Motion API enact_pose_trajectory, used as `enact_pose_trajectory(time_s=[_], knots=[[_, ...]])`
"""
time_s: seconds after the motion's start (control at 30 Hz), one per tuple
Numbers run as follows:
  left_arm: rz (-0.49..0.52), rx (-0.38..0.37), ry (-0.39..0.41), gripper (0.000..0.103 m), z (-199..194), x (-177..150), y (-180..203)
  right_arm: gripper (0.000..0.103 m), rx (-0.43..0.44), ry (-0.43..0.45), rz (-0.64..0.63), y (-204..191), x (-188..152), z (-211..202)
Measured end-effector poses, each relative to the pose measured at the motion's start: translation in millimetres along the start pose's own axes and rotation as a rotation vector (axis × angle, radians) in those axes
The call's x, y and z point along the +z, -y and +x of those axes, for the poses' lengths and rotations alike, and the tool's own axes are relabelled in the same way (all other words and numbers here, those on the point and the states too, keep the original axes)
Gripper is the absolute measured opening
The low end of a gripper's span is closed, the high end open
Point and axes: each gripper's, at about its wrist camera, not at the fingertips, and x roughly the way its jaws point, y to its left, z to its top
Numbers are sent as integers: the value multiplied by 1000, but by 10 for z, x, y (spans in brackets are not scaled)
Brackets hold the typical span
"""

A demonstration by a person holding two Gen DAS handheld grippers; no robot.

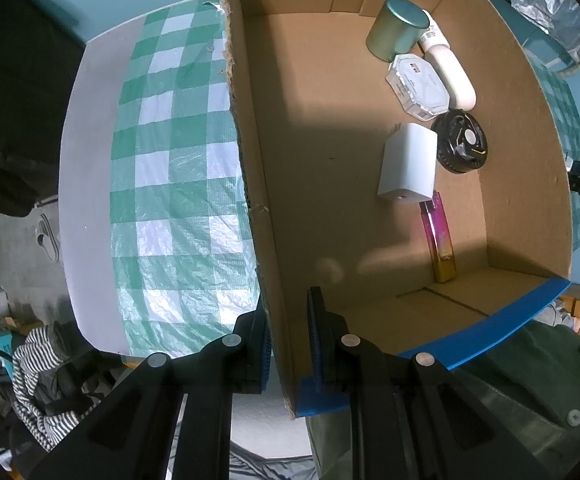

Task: Organize rigid objects
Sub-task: 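Lift the plug charger with the right tool and carry it over the box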

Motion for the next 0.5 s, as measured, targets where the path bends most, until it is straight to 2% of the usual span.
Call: enact_pose_trajectory(time_s=[0.2, 0.5], knots=[[-7, -3, 5, 16, -6, -7, -16, 51, 20, 25, -20, -78, 87, -272], [-9, -4, 4, 16, 2, -13, -30, 51, 46, 85, -93, -475, 250, -547]])
